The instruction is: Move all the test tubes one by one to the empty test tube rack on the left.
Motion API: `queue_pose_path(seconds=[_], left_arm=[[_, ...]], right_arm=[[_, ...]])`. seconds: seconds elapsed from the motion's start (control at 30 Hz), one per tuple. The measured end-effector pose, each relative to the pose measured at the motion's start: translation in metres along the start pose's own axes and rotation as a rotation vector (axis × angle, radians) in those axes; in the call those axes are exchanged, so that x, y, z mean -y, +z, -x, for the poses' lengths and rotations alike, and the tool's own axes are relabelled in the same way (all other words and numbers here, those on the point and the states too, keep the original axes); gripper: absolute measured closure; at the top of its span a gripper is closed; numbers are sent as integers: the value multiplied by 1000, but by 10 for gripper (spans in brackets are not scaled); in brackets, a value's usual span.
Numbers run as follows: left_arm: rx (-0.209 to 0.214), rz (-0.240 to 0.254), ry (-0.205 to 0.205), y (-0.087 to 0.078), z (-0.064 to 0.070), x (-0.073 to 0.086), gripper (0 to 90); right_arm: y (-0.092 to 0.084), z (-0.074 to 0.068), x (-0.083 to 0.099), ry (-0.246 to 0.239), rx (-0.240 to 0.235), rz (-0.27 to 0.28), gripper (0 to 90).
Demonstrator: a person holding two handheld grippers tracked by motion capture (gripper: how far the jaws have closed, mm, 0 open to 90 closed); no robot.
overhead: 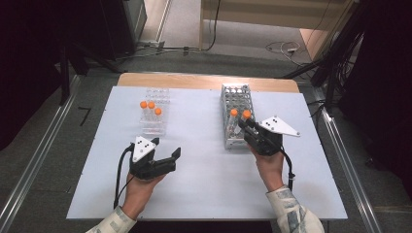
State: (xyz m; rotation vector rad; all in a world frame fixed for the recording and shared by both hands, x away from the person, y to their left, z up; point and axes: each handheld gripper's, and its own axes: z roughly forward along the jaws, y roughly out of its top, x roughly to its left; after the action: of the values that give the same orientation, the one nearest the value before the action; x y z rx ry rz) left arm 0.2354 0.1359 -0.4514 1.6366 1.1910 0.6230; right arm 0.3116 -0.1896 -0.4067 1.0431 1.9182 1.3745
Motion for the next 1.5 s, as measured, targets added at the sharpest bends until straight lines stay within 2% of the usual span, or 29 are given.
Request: queue_pose_path(seconds=[0.17,0.6,1.5], left_arm=[[-4,3,-4,-1,0,0,158],[-1,15,-8,-4,1,-3,132],[19,34,-6,-8,5,-5,146]], right_arm=[[-3,-8,0,-12,-37,-11,723],[4,-35,10,-54,-125,-57,723],[19,-67,30,-97,-201,-131,723]])
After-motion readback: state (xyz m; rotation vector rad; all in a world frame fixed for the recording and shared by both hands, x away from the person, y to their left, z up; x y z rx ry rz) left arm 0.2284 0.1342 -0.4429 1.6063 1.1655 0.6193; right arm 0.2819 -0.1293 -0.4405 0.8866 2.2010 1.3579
